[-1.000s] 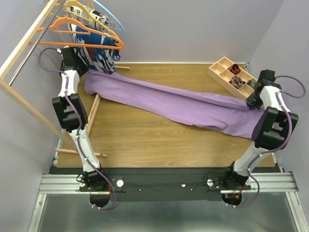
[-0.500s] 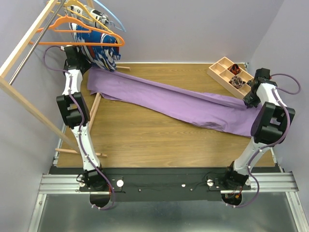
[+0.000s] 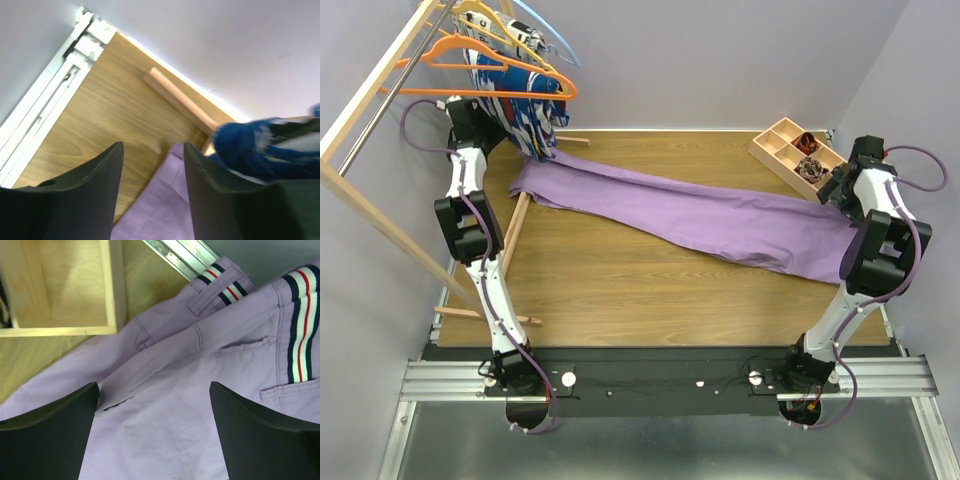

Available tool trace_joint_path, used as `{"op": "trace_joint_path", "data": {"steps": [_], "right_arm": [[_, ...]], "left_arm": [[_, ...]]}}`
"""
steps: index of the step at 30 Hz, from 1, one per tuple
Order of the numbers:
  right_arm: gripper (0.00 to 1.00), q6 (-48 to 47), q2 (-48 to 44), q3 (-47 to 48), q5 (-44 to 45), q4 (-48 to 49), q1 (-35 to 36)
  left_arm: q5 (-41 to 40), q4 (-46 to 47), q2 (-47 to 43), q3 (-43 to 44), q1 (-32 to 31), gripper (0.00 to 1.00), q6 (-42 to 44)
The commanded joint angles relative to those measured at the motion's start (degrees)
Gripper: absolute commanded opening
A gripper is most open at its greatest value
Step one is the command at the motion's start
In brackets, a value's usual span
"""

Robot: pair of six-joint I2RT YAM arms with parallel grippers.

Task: Place the trousers on the hanger
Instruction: Fold the trousers

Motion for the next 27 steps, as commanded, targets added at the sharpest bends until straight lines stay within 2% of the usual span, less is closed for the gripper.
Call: {"op": "trace_joint_path", "data": {"steps": [1,8,9,13,22,27], "right_arm": [[1.0,-1.46,-1.34,2.14,0.12,1.4,0.83],[1.0,-1.38,-8.26,-1.19,-1.2,2.28,1.62],[1.0,-1.47,-9.5,-2.15,-1.55,2.8,1.62],[1.0,-1.56,-14.69,-6.2,-4.35,3.07,1.71],[1.0,-0.33,-27.52,-22.1,-8.58,3.07,1.89],[1.0,2.13,-33.15,-30.28,-12.09,3.07,1.89]], "left_arm": [[-2.22,0.62,-2.87,-4.69,0.08,0.63,1.31],[-2.75,0.0,-9.2,-13.4,0.08,0.64,2.9],[-3.01,-0.08,-10.07,-14.63,0.08,0.68,2.99],[-2.49,-0.08,-14.11,-21.3,0.25,0.7,3.51],[0.67,2.29,-21.32,-32.64,0.78,0.71,4.3],[2.87,2.2,-23.79,-35.37,1.04,0.71,4.83]]}}
